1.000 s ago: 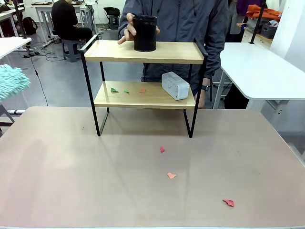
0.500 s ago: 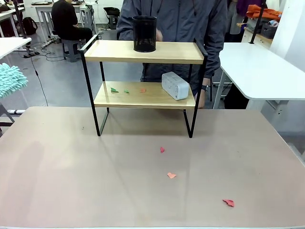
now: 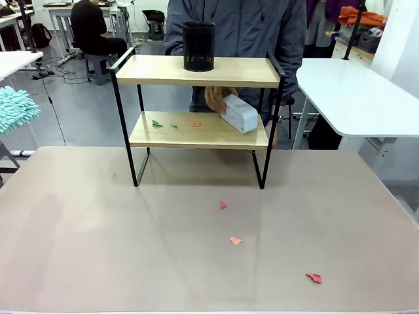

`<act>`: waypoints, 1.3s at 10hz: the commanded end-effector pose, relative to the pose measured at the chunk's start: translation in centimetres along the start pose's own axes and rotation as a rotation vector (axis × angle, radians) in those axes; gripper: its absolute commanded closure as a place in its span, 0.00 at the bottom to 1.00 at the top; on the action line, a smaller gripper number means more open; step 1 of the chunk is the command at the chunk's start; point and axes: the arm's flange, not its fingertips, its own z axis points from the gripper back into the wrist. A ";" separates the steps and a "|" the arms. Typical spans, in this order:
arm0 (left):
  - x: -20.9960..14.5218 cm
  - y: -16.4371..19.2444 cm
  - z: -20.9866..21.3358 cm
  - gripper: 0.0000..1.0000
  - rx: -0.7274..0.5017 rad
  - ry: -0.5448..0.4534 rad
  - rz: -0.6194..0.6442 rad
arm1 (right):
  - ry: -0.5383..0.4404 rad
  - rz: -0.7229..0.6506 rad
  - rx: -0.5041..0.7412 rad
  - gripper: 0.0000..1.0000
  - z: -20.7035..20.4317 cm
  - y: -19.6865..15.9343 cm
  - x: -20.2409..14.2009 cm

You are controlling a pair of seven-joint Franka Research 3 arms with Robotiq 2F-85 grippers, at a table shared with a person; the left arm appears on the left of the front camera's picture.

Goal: Clean the shelf.
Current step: Clean the remaining tier of the Shelf with the Duster once objects are removed.

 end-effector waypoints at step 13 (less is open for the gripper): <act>-8.2 -2.6 5.1 0.88 -0.393 0.285 -0.719 | -0.012 0.027 0.015 0.00 0.0 0.1 0.1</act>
